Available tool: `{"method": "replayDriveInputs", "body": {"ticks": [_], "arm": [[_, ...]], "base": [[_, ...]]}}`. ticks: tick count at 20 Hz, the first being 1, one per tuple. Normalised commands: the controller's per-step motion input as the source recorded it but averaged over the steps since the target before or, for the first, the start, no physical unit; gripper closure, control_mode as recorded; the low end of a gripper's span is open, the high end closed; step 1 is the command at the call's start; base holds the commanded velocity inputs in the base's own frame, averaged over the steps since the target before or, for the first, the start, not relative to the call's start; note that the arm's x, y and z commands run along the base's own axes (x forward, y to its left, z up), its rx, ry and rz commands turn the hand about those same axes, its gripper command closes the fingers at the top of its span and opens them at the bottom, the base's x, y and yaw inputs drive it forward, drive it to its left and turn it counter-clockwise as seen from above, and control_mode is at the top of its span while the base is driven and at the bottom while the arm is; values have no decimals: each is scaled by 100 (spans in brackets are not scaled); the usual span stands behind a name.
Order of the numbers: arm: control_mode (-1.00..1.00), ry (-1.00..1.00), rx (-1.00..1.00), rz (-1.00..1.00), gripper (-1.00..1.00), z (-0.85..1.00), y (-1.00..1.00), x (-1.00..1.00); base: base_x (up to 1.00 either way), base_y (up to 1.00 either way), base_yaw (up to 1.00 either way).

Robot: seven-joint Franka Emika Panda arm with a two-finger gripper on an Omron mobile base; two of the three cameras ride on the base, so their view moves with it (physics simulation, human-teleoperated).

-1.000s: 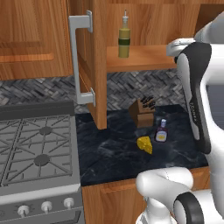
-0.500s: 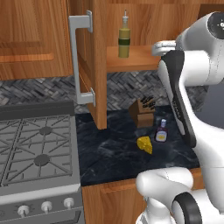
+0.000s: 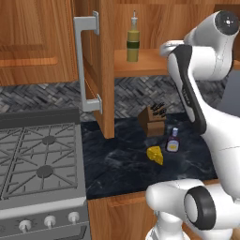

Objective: There are various items on the counter. Only move the condiments/shakers into the cabinet.

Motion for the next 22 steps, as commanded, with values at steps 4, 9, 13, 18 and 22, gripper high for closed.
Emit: {"method": "replayDriveInputs", "body": {"ticks": [4,9,13,18,22], "arm": [[-100,0,0,0,100,0,0,2],[-100,0,0,0,100,-1,0,23],[-100,0,0,0,100,0,0,27],[-100,0,0,0,100,-9,0,26],[-100,0,-2,0,100,-21,0,33]], "base": [[0,0,0],[0,0,0],[0,0,0],[0,0,0],[0,0,0]]}}
